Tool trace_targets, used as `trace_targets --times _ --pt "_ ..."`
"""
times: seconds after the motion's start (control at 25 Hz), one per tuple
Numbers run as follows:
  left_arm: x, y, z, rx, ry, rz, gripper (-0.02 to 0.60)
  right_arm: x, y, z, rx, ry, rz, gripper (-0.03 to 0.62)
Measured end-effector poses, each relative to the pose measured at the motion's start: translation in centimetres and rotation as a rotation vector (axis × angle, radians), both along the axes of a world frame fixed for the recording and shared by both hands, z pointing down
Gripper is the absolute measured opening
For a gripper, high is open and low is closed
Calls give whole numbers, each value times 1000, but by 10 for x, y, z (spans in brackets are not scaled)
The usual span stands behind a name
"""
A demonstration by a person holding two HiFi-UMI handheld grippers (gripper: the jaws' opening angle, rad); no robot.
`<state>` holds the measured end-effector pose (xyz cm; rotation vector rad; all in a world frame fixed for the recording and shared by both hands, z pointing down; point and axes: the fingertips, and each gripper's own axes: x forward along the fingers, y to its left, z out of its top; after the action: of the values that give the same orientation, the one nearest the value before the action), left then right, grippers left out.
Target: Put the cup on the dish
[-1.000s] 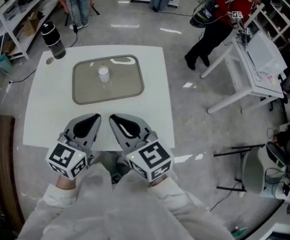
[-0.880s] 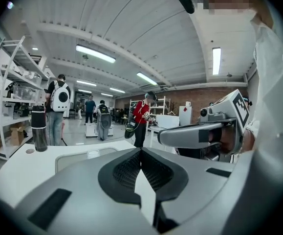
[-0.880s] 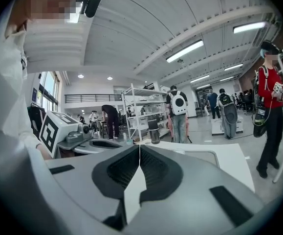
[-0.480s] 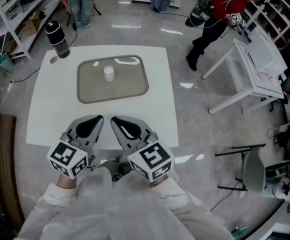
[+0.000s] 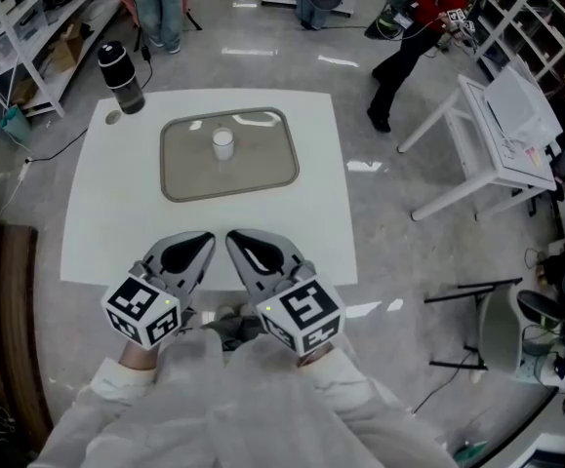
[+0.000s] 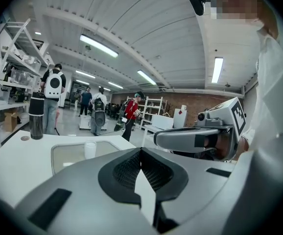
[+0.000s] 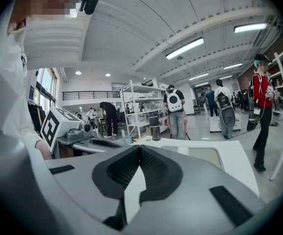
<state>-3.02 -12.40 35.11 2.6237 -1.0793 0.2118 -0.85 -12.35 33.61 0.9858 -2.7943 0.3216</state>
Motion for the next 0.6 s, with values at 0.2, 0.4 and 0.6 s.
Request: trace_targets --times 0.2,0.4,0.6 --pt "1 5 0 7 -3 20 9 -5 5 2 1 11 1 14" --pt "0 7 -1 3 2 24 9 -5 6 5 8 26 1 12" --pt "1 9 1 -4 -5 32 9 -6 4 1 3 26 14 14"
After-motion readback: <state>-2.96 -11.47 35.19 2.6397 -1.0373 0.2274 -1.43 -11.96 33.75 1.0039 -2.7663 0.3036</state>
